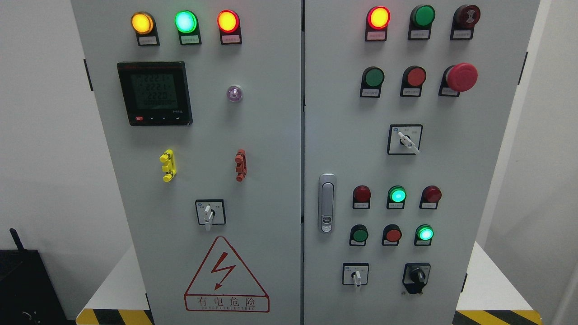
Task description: Turn on light switch 1
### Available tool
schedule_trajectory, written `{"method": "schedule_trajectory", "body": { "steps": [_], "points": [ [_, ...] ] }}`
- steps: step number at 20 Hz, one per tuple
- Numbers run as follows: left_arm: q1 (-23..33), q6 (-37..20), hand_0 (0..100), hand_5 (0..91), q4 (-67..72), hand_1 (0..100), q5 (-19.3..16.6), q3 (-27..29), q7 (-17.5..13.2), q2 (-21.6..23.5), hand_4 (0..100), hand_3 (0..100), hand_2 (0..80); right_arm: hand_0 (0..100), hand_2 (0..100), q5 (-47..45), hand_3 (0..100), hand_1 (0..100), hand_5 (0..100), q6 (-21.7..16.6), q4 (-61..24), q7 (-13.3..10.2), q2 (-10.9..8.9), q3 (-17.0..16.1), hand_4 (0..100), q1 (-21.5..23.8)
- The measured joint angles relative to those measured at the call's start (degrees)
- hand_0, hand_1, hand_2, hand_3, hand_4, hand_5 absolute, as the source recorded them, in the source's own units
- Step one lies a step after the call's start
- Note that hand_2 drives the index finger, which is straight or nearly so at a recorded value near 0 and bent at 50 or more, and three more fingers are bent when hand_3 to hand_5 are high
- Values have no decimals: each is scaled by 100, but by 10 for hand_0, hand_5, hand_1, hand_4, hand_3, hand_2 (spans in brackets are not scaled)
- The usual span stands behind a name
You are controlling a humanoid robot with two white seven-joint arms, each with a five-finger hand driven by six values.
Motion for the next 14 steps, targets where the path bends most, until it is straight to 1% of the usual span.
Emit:
{"method": "schedule_trajectory", "body": {
  "steps": [10, 14],
  "points": [
    [1, 2, 152, 0, -99, 0, 0, 0, 0, 9, 0, 0, 0, 0, 0, 0, 0, 0, 0, 0, 0, 0, 0, 0, 0, 0],
    [214, 27, 140, 0, -544, 0, -7, 0, -1, 11, 0, 0, 0, 0, 0, 0, 0, 0, 0, 0, 0, 0, 0, 0, 0, 0]
  ]
}}
